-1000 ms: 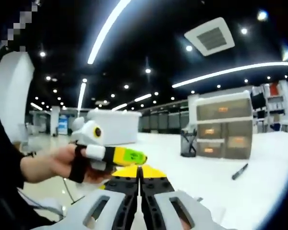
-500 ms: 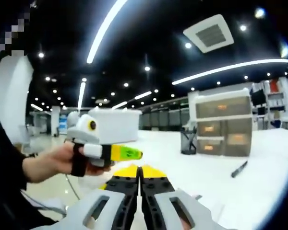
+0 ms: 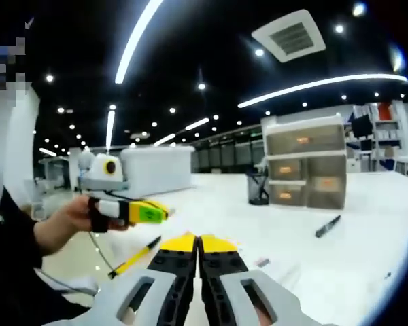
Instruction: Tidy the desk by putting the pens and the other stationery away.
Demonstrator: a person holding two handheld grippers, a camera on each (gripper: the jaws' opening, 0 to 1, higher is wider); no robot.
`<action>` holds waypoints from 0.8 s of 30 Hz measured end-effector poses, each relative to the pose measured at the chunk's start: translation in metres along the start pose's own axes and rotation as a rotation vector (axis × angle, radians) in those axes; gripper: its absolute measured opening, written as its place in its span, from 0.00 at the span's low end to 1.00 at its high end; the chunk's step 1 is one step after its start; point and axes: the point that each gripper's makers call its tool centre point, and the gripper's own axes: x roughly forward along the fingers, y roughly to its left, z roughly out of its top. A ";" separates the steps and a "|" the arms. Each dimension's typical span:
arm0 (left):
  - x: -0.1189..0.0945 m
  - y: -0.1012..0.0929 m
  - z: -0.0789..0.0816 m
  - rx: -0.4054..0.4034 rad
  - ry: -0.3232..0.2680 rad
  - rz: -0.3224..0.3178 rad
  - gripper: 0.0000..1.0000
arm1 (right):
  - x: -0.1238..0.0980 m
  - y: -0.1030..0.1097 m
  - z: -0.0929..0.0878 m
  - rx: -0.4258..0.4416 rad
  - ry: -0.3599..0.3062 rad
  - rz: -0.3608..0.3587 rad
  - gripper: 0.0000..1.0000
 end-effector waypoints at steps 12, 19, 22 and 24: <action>-0.037 0.015 -0.003 0.004 0.007 0.031 0.07 | -0.037 -0.023 -0.006 -0.003 0.034 -0.063 0.04; -0.052 0.015 -0.007 0.034 0.029 0.032 0.21 | -0.059 -0.036 -0.009 -0.006 0.049 -0.096 0.10; -0.058 0.015 -0.010 0.052 0.040 0.042 0.28 | -0.066 -0.040 -0.010 -0.008 0.053 -0.105 0.12; -0.063 0.015 -0.009 0.058 0.037 0.045 0.33 | -0.072 -0.043 -0.010 -0.004 0.054 -0.113 0.14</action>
